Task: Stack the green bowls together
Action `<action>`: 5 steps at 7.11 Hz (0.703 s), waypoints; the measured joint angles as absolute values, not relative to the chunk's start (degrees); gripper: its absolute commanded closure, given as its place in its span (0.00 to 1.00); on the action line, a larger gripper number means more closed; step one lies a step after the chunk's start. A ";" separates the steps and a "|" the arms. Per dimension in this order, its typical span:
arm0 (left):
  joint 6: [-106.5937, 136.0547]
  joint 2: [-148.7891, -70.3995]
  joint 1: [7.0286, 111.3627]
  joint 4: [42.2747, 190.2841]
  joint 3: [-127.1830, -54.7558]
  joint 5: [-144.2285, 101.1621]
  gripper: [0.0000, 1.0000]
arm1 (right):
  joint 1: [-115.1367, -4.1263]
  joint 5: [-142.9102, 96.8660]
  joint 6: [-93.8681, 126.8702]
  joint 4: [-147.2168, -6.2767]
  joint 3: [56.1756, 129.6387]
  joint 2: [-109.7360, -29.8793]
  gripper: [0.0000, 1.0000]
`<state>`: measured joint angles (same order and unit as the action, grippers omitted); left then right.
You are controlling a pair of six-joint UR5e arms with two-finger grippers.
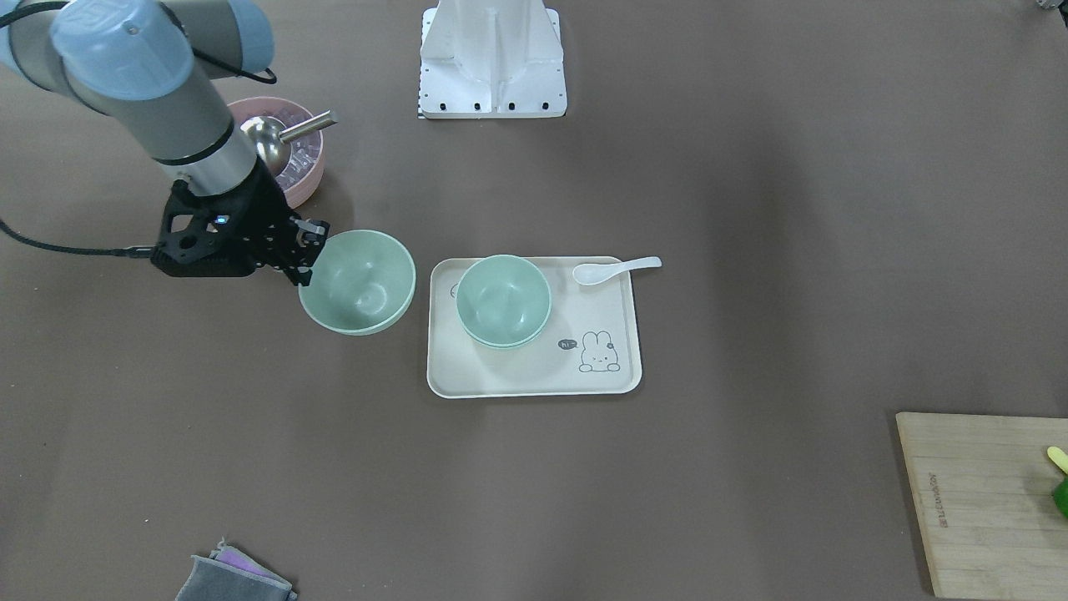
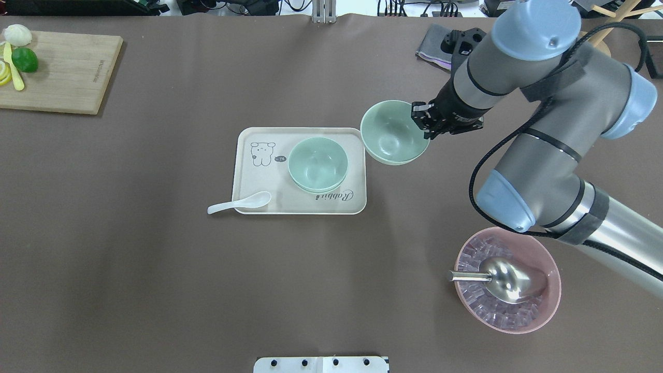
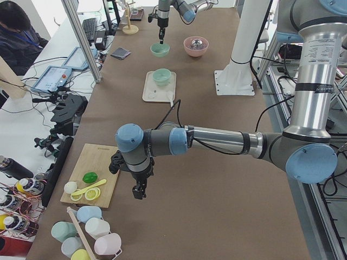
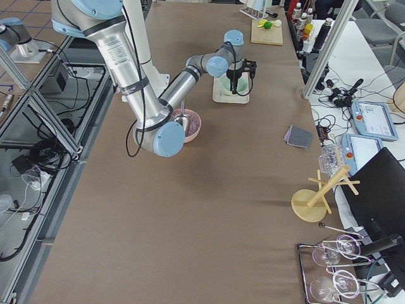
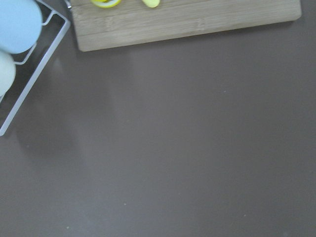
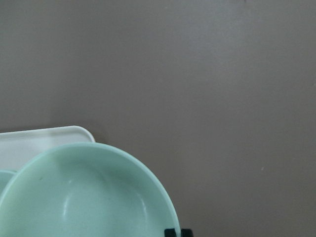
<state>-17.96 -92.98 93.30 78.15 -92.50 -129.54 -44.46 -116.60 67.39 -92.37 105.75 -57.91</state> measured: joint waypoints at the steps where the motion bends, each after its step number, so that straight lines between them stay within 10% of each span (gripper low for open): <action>1: -18.12 -92.37 93.47 78.13 -92.45 -129.14 0.02 | -41.90 -114.65 71.45 -92.93 105.38 -55.75 1.00; 5: -18.19 -89.32 93.60 78.48 -92.40 -129.00 0.02 | -34.22 -108.26 81.85 -92.99 96.15 -45.79 1.00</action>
<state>-18.19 -89.32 93.60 78.48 -92.40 -129.00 -34.22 -108.26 81.85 -92.99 96.15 -45.79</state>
